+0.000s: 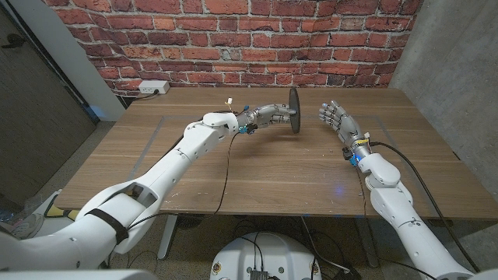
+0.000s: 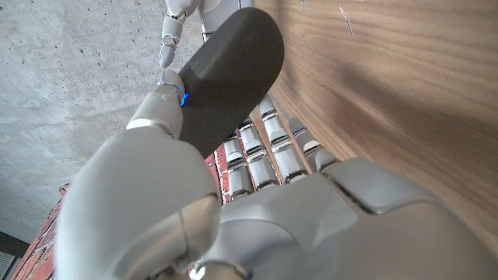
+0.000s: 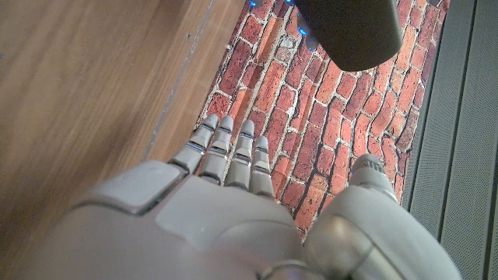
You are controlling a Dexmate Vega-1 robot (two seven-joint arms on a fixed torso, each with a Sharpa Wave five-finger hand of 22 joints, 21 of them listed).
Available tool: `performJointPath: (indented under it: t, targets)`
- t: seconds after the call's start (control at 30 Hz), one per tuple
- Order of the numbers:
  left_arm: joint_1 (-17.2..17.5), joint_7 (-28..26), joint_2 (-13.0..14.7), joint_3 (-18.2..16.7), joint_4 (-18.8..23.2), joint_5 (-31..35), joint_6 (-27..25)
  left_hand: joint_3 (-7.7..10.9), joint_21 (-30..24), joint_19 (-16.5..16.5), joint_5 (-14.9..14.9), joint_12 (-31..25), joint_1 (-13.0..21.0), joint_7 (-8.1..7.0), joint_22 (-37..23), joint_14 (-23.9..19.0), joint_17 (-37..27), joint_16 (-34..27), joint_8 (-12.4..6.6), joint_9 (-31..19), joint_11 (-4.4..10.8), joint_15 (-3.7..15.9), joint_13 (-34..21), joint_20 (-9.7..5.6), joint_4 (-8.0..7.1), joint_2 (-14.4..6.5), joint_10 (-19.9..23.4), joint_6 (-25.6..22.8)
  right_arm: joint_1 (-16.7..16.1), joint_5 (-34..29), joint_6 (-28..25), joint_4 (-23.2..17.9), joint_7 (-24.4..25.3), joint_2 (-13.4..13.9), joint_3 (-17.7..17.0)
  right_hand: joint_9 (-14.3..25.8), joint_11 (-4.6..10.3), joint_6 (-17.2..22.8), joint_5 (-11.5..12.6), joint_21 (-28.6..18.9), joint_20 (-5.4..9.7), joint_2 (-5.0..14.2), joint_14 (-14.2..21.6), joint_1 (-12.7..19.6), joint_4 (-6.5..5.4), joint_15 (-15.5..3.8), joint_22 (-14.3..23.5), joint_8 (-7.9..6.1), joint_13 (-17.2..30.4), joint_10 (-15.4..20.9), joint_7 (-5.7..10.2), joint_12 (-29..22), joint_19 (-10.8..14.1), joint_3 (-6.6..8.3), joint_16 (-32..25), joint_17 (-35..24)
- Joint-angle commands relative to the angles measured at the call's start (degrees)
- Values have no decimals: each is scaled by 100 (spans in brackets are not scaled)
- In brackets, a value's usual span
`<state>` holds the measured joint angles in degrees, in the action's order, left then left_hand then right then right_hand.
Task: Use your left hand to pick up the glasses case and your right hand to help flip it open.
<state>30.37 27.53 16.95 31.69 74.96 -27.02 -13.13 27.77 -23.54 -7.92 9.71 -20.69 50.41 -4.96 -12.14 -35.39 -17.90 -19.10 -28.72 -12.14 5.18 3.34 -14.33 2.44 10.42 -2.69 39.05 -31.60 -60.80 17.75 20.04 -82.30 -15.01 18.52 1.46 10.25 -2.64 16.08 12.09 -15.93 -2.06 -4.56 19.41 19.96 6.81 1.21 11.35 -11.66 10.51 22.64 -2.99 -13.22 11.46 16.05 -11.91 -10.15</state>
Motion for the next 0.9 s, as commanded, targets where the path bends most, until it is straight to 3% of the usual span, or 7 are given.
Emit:
performJointPath:
  t: [0.03,0.2,0.4,0.63,0.9]
  targets:
    - [-86,22,-132,139,-303,-304,-41,305,-51,-55,24,-685,766,732,-10,-113,-46,-60,2,-42,-9,963,-550,17,-265,-688,1840,-2882,-221,-445,-175,-573,212,273,44,32,-14,19,48,-46,6,-79,14,96,69,9,22,-6,12,56,-27,-3,71,-8,7,-21]
    - [-192,120,-187,229,-503,-330,-25,295,-62,-52,25,-713,791,758,-13,-150,-65,-74,31,-24,-7,959,-562,15,-252,-692,1872,-2891,-265,-643,-357,-805,249,435,98,36,-76,-107,100,24,-43,-243,-206,99,89,112,35,53,19,-102,-91,70,-69,-124,110,-33]
    - [-326,241,-267,312,-755,-327,89,290,-74,-56,27,-723,806,761,-16,-159,-78,-71,51,-20,-40,951,-573,15,-252,-704,1856,-2903,-349,-999,-899,-1247,430,687,181,39,-139,-327,155,78,-93,-301,-390,87,71,150,45,122,23,-268,-178,133,-171,-208,153,-43]
    - [-440,347,-348,385,-950,-319,180,283,-85,-49,29,-739,819,774,-19,-172,-94,-68,70,-32,-37,951,-588,24,-254,-710,1849,-2901,-422,-1346,-1279,-1591,683,881,277,40,-134,-462,186,85,-130,-298,-359,114,72,169,50,149,24,-325,-231,148,-174,-227,126,-44]
    - [-532,431,-418,448,-1117,-302,250,272,-101,-43,32,-765,833,761,-22,-190,-114,-63,79,-54,-49,946,-607,10,-257,-710,1852,-2931,-464,-1542,-1664,-1864,833,1049,372,40,-177,-483,225,85,-165,-294,-306,164,79,181,56,125,24,-294,-401,129,-154,-248,100,-43]
